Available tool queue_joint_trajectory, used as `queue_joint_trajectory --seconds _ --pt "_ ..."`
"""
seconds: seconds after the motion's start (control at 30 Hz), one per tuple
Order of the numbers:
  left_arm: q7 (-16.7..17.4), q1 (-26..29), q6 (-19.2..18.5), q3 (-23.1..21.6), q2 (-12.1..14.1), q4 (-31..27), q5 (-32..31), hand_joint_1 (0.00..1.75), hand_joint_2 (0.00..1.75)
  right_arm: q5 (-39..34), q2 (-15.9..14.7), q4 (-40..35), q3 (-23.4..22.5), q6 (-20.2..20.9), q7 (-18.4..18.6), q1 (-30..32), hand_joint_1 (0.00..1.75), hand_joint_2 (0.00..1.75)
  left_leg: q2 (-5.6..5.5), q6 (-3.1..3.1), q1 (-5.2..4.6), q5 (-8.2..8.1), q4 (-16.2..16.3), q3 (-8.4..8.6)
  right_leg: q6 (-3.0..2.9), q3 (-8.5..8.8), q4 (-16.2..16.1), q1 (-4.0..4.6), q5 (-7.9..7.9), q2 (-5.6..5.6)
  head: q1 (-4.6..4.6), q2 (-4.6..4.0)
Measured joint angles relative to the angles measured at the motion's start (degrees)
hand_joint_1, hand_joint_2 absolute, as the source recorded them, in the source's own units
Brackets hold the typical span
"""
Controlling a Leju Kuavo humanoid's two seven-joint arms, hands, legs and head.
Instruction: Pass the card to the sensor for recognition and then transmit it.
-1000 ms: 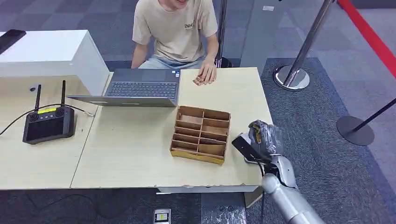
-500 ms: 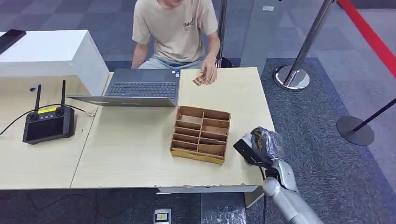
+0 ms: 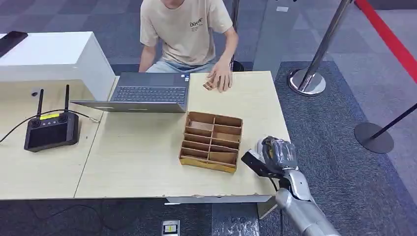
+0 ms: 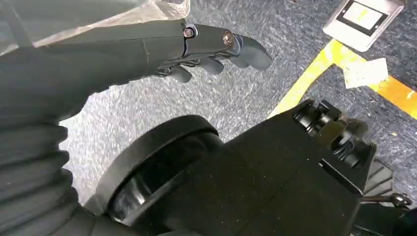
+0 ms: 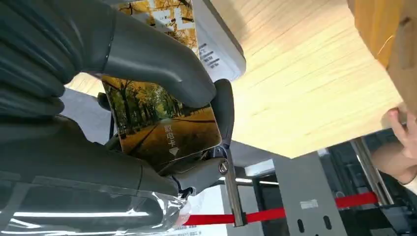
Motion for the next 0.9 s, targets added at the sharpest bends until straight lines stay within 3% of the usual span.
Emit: queue_joint_trajectory --seconds 0.4,0.67,0.8,0.9 --pt "-0.35 0.21 0.31 0.52 0.0 0.0 -0.59 0.0 1.75 -0.74 1.25 0.5 -1.44 -0.02 -2.3 0.32 1.75 1.75 0.0 0.0 0.0 0.0 0.0 0.03 0.0 0.03 0.0 0.0 0.0 0.0 0.0 0.0" --pt "-0.35 0.18 0.55 0.52 -0.02 0.0 -1.33 0.0 1.75 -4.76 3.34 1.01 -3.58 -0.02 -7.76 0.54 1.75 1.75 0.0 0.0 0.0 0.0 0.0 0.02 0.0 0.02 0.0 0.0 0.0 0.0 0.0 0.0" --pt "-0.37 0.19 0.61 0.52 -0.02 0.0 -1.47 0.0 1.75 -10.2 4.59 0.2 -5.44 -0.06 -12.46 0.56 1.75 1.75 -0.02 0.0 0.0 0.01 0.0 0.01 0.0 0.02 0.01 0.0 0.0 0.0 0.0 0.0" --pt "-0.37 0.17 0.53 0.52 -0.02 0.0 -2.06 0.0 1.75 -17.02 4.92 -3.4 -6.08 -0.09 -12.83 0.5 1.75 1.75 0.0 0.0 -0.01 0.01 0.0 0.01 0.01 0.02 0.02 -0.01 0.01 0.0 0.0 0.0"
